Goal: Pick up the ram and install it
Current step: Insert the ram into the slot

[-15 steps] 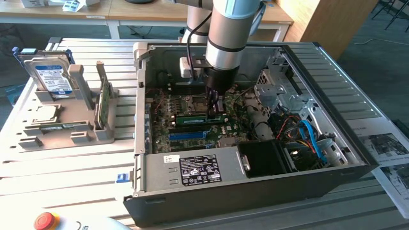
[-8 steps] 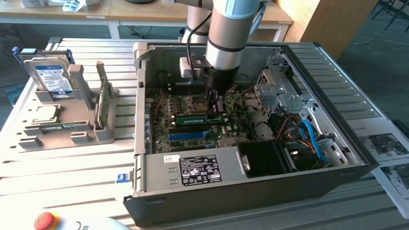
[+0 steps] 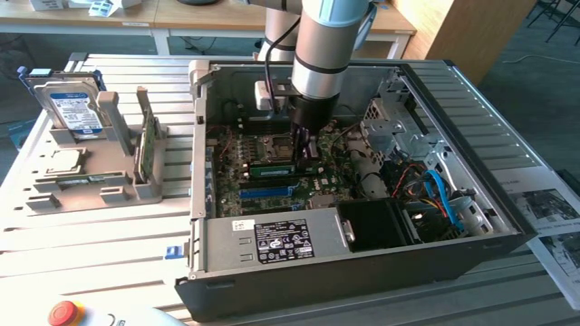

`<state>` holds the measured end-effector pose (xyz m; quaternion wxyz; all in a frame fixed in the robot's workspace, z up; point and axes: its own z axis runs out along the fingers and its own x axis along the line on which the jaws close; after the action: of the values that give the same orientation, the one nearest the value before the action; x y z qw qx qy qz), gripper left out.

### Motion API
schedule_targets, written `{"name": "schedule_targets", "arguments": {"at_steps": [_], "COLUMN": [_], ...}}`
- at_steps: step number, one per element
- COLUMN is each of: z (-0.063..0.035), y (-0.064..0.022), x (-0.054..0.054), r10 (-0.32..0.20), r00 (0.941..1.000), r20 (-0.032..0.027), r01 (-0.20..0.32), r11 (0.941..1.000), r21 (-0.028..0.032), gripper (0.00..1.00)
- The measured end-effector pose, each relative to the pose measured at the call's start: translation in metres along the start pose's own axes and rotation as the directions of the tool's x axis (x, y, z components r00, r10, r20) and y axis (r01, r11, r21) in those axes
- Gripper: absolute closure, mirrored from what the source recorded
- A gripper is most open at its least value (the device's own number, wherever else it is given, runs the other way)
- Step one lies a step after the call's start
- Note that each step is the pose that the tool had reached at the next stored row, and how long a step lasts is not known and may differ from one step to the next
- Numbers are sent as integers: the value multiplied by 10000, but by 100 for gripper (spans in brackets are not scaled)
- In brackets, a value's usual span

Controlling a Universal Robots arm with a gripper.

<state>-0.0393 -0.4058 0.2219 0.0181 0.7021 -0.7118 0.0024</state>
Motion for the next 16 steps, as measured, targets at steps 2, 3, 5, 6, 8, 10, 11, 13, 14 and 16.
{"name": "schedule_targets", "arguments": {"at_steps": [2,3,5,6,8,10,11,13,14,16], "z": [0,0,0,0,0,0,0,-10,-23,-65], "y": [0,0,0,0,0,0,0,0,1,2], "x": [0,0,0,0,0,0,0,0,1,2], "r10": [0,0,0,0,0,0,0,0,0,1], "r00": [10000,10000,10000,10000,10000,10000,10000,10000,10000,10000], "r20": [0,0,0,1,0,0,0,0,0,0], "r01": [0,0,0,0,0,0,0,0,0,-1], "r11": [10000,10000,10000,10000,10000,10000,10000,10000,10000,10000], "r21": [0,0,0,0,0,0,1,0,0,0], "gripper": [63,63,63,63,63,63,63,63,63,63]}}
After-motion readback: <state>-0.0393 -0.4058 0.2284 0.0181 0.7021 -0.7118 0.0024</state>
